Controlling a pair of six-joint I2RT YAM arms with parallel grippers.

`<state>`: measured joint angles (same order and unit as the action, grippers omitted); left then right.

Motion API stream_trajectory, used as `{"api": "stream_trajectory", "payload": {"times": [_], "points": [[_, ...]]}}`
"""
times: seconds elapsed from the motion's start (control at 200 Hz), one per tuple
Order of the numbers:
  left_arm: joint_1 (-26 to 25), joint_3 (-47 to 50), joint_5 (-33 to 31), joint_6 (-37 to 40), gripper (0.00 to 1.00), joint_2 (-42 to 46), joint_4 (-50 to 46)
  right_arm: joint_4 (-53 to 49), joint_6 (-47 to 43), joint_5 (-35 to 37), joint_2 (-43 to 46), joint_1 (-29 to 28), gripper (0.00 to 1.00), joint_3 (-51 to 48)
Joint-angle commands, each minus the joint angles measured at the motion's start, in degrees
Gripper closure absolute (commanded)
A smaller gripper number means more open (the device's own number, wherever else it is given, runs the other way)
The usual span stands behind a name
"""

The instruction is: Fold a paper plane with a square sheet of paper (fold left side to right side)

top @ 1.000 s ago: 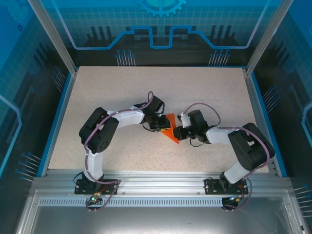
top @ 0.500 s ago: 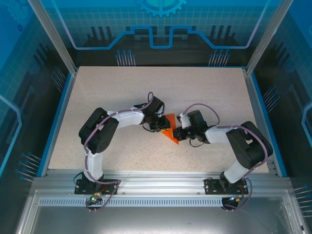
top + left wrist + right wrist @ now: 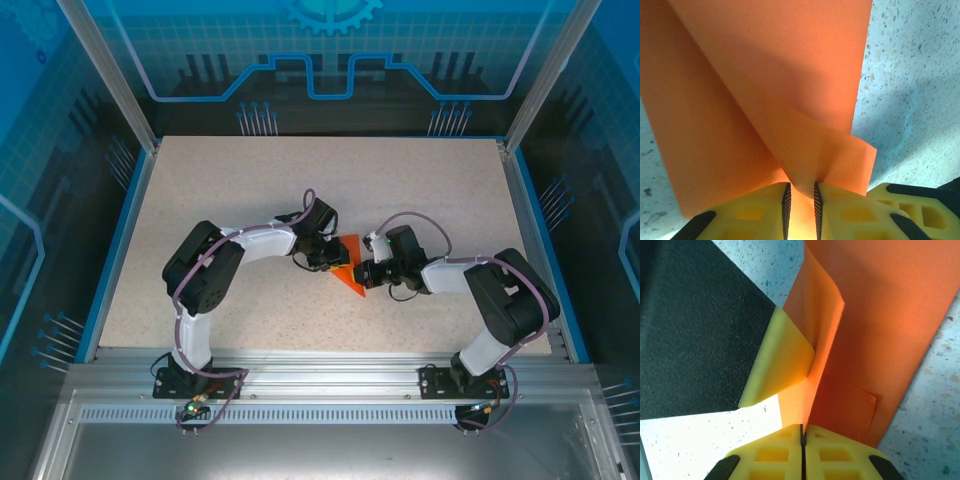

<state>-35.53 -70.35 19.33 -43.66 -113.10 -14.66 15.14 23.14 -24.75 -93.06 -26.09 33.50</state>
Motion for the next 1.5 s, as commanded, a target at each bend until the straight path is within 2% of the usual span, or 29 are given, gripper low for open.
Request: {"api": "stream_trajectory", "payload": {"times": [0.0, 0.29, 0.61, 0.89, 1.18, 1.496], "points": [[-0.57, -1.34, 0.09, -0.99, 0.76, -1.07, -0.59, 1.7, 0.64, -2.33, -0.63, 0.86, 0.92, 1.03], [-0.59, -1.37, 0.0, -0.9, 0.76, -1.16, -0.72, 2.02, 0.86, -3.11, -1.16, 1.04, 0.9, 1.31], [-0.55, -1.57, -0.08, -0.91, 0.76, -1.6, -1.08, 1.32, 1.26, -5.94, 0.94, 2.69, 0.77, 1.66], [-0.58, -1.56, -0.17, -0.8, 0.76, -1.41, -1.07, -2.13, 1.44, -7.38, 3.55, 6.63, 0.69, 2.57], [-0.68, -1.64, -0.13, -0.81, 0.76, -1.28, -1.08, -0.52, 3.65, -11.05, -1.55, 6.88, 0.68, 4.74], [-0.61, -1.89, -0.17, -0.72, 0.76, -1.16, -1.42, -0.21, 4.38, -11.37, -5.21, 6.84, 0.7, 6.76]]}}
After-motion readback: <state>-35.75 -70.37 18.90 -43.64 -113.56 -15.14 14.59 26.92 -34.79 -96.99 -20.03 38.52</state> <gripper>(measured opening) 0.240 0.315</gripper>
